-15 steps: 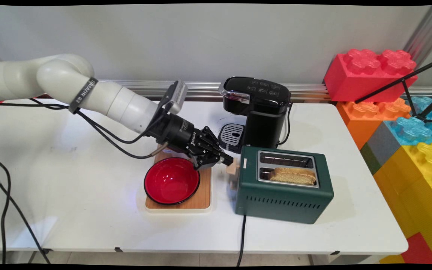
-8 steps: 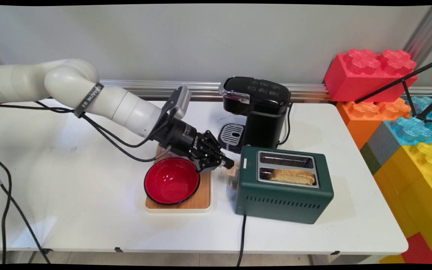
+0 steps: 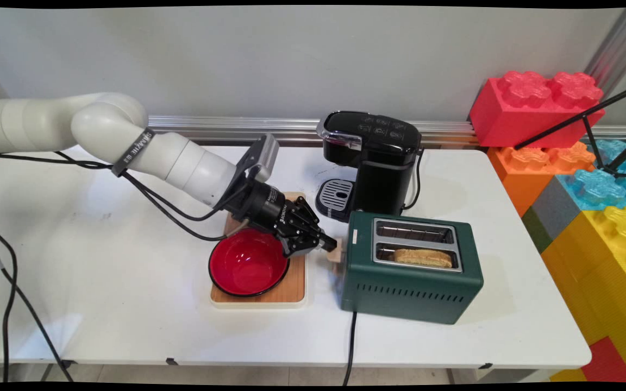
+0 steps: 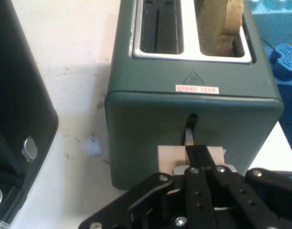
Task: Press the toaster switch
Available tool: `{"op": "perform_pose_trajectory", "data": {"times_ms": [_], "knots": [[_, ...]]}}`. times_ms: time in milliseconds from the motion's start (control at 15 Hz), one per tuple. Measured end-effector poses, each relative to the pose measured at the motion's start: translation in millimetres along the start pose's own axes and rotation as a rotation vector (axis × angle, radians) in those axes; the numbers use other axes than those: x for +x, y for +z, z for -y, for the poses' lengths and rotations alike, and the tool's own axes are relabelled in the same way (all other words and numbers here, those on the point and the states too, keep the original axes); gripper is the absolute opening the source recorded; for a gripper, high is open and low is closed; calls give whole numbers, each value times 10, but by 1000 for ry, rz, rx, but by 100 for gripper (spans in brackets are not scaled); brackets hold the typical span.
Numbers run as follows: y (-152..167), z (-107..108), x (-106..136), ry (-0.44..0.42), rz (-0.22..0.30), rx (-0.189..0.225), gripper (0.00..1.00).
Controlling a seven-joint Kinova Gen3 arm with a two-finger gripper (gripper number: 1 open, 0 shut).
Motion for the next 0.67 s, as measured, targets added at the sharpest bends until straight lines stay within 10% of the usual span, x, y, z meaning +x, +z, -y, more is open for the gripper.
{"op": "perform_pose_trajectory", "data": {"times_ms": [667], "knots": [[95,-16,-55,-16,13,4,0]]}}
